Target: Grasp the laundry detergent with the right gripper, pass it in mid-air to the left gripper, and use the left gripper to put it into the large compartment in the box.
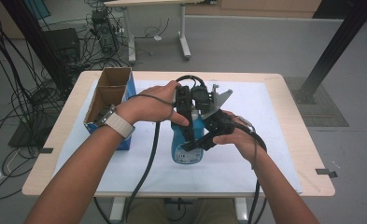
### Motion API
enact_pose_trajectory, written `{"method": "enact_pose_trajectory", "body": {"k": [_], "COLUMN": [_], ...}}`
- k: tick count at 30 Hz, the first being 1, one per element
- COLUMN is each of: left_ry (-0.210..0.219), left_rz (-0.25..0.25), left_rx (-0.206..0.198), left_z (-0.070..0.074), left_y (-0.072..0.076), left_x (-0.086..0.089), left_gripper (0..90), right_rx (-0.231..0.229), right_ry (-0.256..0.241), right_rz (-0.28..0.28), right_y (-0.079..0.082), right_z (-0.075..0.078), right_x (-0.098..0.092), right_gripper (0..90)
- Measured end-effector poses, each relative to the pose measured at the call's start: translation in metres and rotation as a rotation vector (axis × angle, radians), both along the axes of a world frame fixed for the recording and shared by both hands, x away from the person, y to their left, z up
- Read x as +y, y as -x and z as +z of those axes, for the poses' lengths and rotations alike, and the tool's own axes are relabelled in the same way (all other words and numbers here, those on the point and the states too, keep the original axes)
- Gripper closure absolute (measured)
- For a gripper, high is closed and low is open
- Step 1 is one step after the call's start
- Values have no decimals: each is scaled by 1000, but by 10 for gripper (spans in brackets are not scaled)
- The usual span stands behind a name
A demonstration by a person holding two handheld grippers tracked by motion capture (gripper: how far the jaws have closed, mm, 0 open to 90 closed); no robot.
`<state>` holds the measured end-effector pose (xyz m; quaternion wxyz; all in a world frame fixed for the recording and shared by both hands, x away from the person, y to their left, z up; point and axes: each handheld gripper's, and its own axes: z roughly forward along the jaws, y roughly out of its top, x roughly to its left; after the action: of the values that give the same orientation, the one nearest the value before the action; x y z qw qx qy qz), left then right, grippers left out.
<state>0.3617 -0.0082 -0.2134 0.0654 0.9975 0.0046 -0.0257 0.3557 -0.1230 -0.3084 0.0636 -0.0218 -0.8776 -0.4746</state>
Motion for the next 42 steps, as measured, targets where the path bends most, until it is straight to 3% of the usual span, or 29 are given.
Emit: {"method": "enact_pose_trajectory", "body": {"k": [11,26,42], "left_ry": [6,7,18], "left_rz": [-9,-13,-7], "left_rx": [38,48,46], "left_z": [-2,-5,-6], "left_y": [0,-1,0], "left_x": [1,1,2], "left_gripper": [386,395,396], "right_rx": [-21,-1,-14], "right_ry": [9,9,22], "right_rz": [-1,12,-2], "right_y": [-1,0,1], "right_z": [-2,-4,-3], "right_x": [1,1,0], "right_gripper": [443,443,444]}}
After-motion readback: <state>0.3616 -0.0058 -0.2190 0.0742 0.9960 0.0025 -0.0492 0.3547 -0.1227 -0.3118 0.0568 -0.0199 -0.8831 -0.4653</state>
